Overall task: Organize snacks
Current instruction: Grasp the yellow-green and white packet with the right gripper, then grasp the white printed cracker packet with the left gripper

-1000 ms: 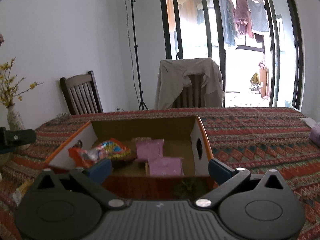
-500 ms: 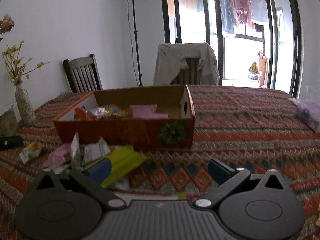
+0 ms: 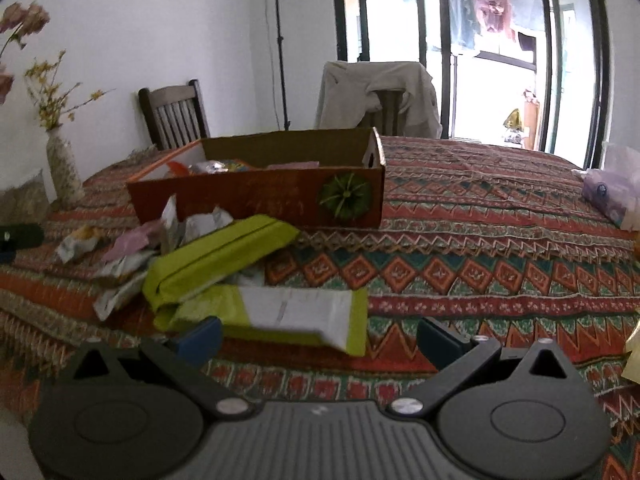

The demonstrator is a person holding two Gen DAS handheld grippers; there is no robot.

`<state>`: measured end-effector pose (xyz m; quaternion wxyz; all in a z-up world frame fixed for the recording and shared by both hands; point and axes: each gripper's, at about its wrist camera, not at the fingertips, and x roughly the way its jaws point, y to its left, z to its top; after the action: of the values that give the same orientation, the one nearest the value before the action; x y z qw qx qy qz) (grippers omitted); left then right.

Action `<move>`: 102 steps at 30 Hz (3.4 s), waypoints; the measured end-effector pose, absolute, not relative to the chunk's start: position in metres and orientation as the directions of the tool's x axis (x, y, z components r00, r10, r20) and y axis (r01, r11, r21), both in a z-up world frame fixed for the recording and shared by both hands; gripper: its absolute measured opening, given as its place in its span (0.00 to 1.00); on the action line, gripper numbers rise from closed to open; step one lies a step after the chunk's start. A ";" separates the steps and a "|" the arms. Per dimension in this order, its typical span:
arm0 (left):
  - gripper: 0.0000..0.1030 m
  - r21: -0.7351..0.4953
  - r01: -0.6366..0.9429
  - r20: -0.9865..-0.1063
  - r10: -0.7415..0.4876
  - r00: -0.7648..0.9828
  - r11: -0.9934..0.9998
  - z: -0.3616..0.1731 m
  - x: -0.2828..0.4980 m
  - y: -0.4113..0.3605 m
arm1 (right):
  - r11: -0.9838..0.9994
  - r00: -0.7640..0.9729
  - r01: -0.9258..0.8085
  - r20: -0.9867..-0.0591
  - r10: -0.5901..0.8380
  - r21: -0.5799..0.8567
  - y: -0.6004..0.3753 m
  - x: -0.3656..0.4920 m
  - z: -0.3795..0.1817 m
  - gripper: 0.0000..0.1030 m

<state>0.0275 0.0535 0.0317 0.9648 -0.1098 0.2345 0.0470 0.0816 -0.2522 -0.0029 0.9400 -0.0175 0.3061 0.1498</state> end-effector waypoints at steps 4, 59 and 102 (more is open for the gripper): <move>1.00 -0.183 -0.135 -0.458 0.037 0.888 0.974 0.030 0.020 0.053 | 0.952 0.751 -0.300 -0.600 0.276 0.063 -0.249 0.085 -0.008 1.00; 1.00 -0.216 -0.263 -0.550 0.106 0.829 0.940 0.011 0.023 0.085 | 0.938 0.722 -0.336 -0.614 0.318 0.091 -0.251 0.123 -0.021 0.35; 0.66 -0.032 -0.283 -0.656 0.194 0.730 0.958 -0.017 0.157 0.134 | 0.959 0.842 -0.275 -0.464 0.275 0.070 -0.252 0.147 0.002 0.33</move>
<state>0.1571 0.1341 -0.0169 0.9276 -0.0650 0.3446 0.1285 0.1467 -0.2519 0.0018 0.9596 0.0005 0.2421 0.1433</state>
